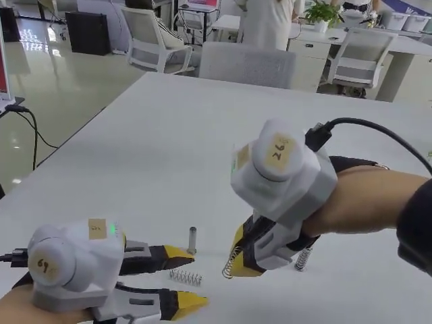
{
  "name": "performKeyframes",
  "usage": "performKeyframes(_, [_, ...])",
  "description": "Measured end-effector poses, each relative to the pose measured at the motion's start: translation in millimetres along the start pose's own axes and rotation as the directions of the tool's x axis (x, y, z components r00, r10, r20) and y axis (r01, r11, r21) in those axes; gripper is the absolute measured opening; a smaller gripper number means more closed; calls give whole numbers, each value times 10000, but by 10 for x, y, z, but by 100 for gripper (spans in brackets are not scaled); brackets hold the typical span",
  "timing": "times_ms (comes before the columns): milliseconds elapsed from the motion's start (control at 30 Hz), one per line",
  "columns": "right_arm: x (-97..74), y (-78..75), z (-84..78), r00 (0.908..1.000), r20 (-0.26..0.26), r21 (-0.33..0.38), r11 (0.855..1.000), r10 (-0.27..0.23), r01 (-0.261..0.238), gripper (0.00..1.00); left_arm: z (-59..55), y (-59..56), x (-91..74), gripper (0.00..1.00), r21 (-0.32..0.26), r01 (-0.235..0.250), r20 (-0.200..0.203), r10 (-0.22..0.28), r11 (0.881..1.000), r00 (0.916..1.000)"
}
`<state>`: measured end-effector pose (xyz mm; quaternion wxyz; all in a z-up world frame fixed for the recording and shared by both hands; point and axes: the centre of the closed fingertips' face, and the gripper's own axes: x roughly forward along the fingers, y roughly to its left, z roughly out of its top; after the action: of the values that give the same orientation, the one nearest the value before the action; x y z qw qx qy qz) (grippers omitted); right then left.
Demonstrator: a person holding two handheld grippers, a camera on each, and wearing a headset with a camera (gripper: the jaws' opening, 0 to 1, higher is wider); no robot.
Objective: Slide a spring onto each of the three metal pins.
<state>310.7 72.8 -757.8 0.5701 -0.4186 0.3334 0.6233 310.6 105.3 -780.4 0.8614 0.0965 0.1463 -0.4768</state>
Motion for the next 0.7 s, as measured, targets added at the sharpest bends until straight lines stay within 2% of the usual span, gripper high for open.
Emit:
performKeyframes(400, [-97,-125,-118,9993,-195,187,9993,-316,320,8,-80,68,-73,36,-417,-393,-38,392,9984,9992])
performKeyframes(700, [-174,-279,-206,9978,-312,334,9976,-591,602,8,-129,110,-124,39,-609,-649,-112,643,9960,9979])
